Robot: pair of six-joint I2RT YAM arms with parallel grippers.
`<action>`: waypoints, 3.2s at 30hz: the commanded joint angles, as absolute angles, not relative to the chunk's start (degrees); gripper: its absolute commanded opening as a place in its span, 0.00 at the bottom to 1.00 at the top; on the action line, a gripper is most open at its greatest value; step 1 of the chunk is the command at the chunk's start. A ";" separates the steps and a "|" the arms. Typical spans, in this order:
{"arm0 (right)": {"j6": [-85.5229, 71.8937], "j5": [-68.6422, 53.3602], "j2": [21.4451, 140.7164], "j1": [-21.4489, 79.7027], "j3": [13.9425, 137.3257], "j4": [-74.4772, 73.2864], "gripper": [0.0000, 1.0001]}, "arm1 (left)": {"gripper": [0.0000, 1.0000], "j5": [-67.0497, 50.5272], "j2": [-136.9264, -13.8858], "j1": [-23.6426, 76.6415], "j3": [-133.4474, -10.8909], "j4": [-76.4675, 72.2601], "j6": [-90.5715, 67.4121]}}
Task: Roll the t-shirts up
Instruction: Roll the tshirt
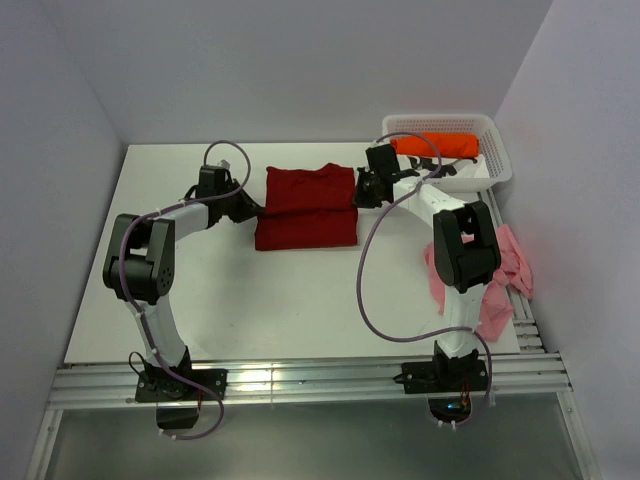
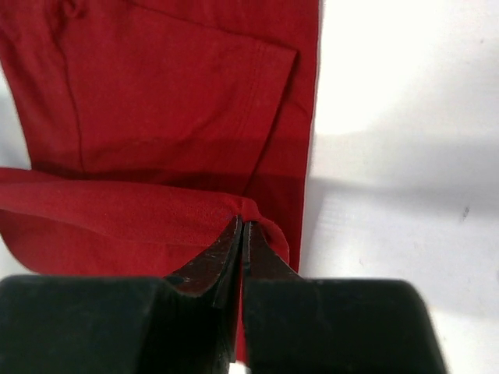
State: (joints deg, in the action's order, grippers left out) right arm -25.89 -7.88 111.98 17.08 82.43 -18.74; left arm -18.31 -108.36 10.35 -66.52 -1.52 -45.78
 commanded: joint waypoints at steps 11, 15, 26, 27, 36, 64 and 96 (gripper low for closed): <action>-26.45 -4.65 102.07 16.52 80.08 -14.00 0.40 | 0.80 -11.17 -100.21 9.75 -67.25 -1.84 -43.16; -28.47 -12.55 97.57 16.61 72.87 -7.22 0.29 | 0.79 -12.65 -95.10 10.28 -63.55 -4.48 -43.42; -41.57 -29.00 106.95 18.81 63.73 17.29 0.09 | 0.73 -20.39 -101.59 16.96 -61.62 -13.09 -48.34; -42.18 -29.09 107.92 18.81 62.76 18.45 0.08 | 0.73 -21.52 -102.38 16.96 -61.26 -14.75 -48.60; -43.95 -17.33 109.52 18.02 55.65 19.16 0.04 | 0.70 -18.72 -109.51 16.26 -57.13 -17.57 -48.25; -31.02 13.71 82.00 30.23 31.12 27.85 0.53 | 0.89 -2.02 -80.16 18.46 -32.88 -24.95 -39.29; -23.82 13.97 97.21 32.87 33.93 39.29 0.00 | 0.89 -6.59 -96.67 18.37 -28.82 -45.62 -35.16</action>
State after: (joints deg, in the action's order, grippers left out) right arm -24.25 12.49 96.79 32.49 31.48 37.74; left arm -4.91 -94.94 18.41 -26.92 -45.21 -36.62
